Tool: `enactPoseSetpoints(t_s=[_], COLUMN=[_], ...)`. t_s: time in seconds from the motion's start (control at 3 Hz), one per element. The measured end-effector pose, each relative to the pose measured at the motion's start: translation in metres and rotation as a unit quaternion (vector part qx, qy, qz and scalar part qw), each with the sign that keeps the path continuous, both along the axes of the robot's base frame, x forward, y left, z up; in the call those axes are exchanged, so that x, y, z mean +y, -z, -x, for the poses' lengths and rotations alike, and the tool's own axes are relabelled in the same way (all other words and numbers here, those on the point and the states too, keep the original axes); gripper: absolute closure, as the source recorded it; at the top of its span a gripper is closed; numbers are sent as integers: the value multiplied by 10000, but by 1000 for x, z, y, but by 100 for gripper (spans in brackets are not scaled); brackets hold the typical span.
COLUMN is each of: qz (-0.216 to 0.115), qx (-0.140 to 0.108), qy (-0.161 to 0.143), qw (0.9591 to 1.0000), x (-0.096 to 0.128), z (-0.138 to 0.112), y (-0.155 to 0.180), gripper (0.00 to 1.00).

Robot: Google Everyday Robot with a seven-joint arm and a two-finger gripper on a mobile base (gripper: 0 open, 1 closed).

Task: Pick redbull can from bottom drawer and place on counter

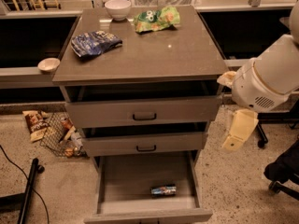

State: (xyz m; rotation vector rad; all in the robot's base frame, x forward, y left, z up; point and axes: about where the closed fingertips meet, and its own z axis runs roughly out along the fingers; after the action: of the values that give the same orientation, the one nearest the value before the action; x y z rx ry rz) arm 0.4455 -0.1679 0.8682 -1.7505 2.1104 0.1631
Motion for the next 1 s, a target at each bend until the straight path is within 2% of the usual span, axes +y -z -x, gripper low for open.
enactPoseSetpoints(t_s=[0.33,0.67,1.0], qz=[0,44,62], qx=[1,162,291], qy=[-1,-263,-940], qw=[10000,9995,9951], x=[0,3,10], z=[0,-2,-2], y=[0,37,138], gripper=[0,0,0])
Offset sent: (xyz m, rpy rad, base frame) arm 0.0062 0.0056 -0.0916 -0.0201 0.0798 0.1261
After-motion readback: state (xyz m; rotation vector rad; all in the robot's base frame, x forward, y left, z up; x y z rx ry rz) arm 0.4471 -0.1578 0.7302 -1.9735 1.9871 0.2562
